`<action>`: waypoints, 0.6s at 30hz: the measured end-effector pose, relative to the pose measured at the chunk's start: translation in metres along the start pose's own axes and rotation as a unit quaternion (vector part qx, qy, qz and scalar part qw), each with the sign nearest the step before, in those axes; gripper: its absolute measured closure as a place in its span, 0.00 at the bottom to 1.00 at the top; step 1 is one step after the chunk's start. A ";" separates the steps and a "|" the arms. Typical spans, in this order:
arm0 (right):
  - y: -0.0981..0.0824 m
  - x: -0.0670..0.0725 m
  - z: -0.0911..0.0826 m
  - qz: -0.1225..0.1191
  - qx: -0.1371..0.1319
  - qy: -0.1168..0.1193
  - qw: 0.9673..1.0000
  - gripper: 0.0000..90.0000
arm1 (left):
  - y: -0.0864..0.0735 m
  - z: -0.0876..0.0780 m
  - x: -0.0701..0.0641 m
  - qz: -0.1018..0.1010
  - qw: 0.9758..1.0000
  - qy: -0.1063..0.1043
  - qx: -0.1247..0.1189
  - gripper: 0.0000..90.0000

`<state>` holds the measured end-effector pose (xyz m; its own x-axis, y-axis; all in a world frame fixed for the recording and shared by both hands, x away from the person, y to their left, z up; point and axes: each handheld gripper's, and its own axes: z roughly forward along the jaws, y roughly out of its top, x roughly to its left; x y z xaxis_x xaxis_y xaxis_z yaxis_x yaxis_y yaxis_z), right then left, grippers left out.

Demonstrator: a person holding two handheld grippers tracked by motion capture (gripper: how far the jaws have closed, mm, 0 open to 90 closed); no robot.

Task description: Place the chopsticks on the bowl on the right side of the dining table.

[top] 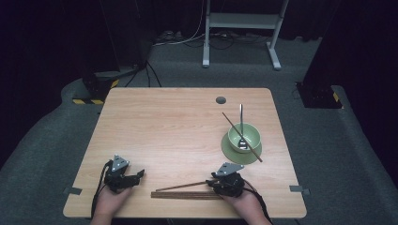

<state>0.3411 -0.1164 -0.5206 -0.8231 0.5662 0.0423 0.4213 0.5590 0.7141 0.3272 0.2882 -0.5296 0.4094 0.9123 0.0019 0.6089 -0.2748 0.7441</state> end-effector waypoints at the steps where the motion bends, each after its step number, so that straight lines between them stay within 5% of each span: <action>1: -0.001 -0.003 -0.001 0.003 0.000 -0.005 1.000 0.68 | 0.000 0.000 0.000 0.000 1.000 0.000 0.000 0.26; 18: -0.005 -0.013 -0.006 0.002 -0.004 -0.025 1.000 0.86 | 0.000 0.000 0.000 0.000 1.000 -0.001 0.000 0.27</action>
<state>0.3476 -0.1303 -0.5209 -0.8013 0.5981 0.0104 0.4215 0.5521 0.7194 0.3270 0.2881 -0.5296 0.4099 0.9121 0.0006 0.6087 -0.2740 0.7446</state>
